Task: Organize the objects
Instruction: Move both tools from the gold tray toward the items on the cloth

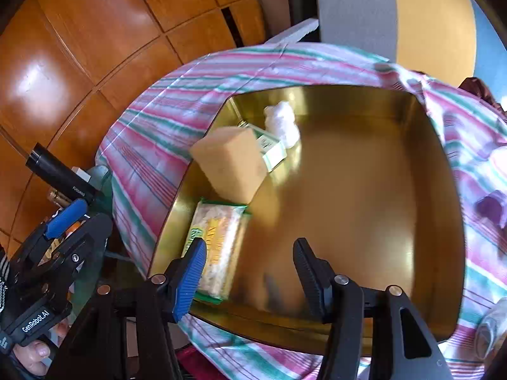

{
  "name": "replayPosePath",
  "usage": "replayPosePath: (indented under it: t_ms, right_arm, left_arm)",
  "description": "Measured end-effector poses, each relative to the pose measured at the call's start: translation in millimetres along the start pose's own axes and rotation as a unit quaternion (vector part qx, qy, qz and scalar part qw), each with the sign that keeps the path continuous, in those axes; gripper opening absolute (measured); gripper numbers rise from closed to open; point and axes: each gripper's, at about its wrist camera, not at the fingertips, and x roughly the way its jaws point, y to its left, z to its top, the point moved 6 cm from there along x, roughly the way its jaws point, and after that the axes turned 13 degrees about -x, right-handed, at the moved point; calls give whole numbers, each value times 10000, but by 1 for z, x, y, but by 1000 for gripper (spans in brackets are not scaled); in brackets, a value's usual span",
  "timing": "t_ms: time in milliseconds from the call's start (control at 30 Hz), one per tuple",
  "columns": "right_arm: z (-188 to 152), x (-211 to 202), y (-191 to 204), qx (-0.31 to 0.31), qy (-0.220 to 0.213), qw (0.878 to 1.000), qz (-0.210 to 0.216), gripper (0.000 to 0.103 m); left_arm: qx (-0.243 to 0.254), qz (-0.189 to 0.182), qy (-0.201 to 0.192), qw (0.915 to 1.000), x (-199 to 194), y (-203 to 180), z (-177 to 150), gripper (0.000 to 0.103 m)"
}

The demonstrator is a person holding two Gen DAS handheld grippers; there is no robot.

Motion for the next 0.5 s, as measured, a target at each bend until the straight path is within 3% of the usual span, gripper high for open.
replayPosePath:
  t_ms: [500]
  right_arm:
    - [-26, -73, -104, 752, -535, 9920, -860, 61]
  left_arm:
    - [680, -250, 79, 9973, -6, -59, -10, 79]
